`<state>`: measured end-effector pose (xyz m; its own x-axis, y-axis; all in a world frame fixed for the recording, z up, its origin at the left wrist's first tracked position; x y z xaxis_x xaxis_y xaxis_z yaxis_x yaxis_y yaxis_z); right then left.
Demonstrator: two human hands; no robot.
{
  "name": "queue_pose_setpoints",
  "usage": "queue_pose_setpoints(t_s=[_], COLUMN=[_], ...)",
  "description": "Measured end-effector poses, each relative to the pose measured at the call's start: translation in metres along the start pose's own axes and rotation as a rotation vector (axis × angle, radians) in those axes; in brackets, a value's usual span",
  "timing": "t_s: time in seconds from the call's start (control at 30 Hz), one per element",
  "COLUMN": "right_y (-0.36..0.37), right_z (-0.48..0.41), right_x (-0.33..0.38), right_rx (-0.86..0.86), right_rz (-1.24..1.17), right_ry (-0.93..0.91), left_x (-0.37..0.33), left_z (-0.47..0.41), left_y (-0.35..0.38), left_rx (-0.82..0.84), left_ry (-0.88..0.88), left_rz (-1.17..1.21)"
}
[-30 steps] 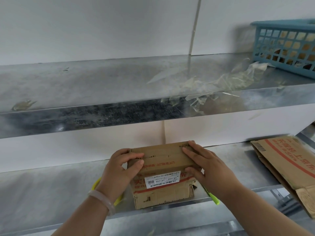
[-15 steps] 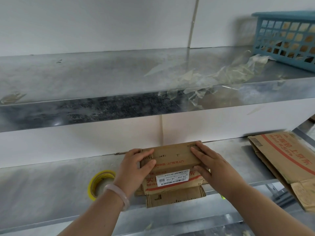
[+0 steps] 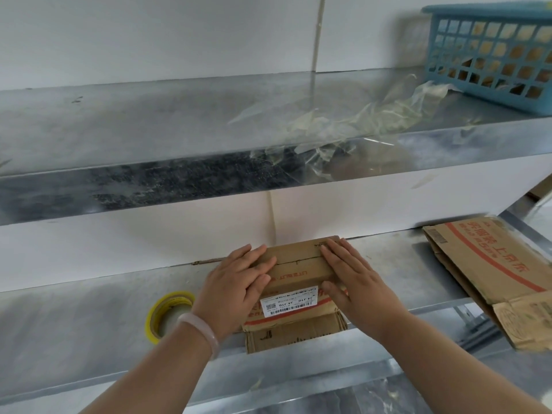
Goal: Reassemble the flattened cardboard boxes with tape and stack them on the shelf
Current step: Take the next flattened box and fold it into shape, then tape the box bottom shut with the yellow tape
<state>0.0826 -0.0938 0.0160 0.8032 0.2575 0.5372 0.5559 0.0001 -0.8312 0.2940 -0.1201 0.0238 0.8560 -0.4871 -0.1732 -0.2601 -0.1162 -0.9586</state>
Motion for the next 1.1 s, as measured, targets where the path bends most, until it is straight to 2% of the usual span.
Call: queue_pose_setpoints(t_s=[0.07,0.17,0.2,0.23,0.3,0.37,0.43,0.53,0.63,0.67,0.73,0.83,0.93,1.0,1.1], right_y=[-0.004,-0.023,-0.019,-0.007,0.027,0.053,0.065,0.061,0.050,0.044,0.023,-0.015,-0.020,-0.008,0.001], right_z=[0.003,0.022,0.030,0.036,0.046,0.050,0.050,0.045,0.038,0.034,0.025,0.011,-0.006,-0.017,-0.024], right_x=[-0.011,-0.049,-0.062,-0.072,-0.084,-0.089,-0.098,-0.117,-0.127,-0.122,-0.100,-0.042,0.012,0.022,0.016], right_rx=[0.003,-0.222,-0.198,-0.104,0.137,0.274,0.324,0.298,0.303,0.274,0.099,-0.167,-0.144,-0.037,-0.009], right_rz=[-0.066,-0.146,-0.133,-0.087,0.036,0.121,0.195,0.276,0.247,0.169,-0.059,-0.275,-0.132,0.008,0.097], right_ry=[0.080,0.318,0.396,0.442,0.424,0.373,0.381,0.450,0.485,0.466,0.405,0.166,-0.159,-0.204,-0.198], left_x=[0.002,0.010,0.012,0.013,0.010,0.004,0.000,-0.001,-0.002,-0.002,-0.001,0.001,0.002,0.002,0.005], left_z=[-0.001,0.000,0.001,0.001,0.001,-0.002,-0.004,-0.006,-0.005,-0.005,-0.005,-0.007,-0.007,-0.006,-0.008], left_y=[-0.001,-0.007,-0.009,-0.009,-0.008,-0.005,-0.005,-0.006,-0.005,-0.005,-0.006,-0.010,-0.012,-0.013,-0.015], left_rx=[-0.011,-0.092,-0.116,-0.134,-0.145,-0.150,-0.165,-0.169,-0.155,-0.148,-0.140,-0.107,-0.094,-0.116,-0.165], left_ry=[0.007,-0.030,-0.045,-0.052,-0.043,-0.016,-0.010,-0.009,-0.005,-0.005,0.008,0.049,0.064,0.048,-0.003], left_rz=[-0.017,0.037,0.056,0.067,0.063,0.041,0.035,0.035,0.031,0.035,0.041,0.030,0.025,0.026,0.078])
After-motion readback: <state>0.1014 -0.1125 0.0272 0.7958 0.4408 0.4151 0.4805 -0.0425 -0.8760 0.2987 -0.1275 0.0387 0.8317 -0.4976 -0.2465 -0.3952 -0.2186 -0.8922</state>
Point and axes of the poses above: each hand's wrist, its own z-axis away from the middle knuckle, its own y-axis out of the palm, x = y × z, the point moved 8 cm from there along -z, towards the middle knuckle, and after that the axes turned 11 degrees about -z, right-handed, at the moved point
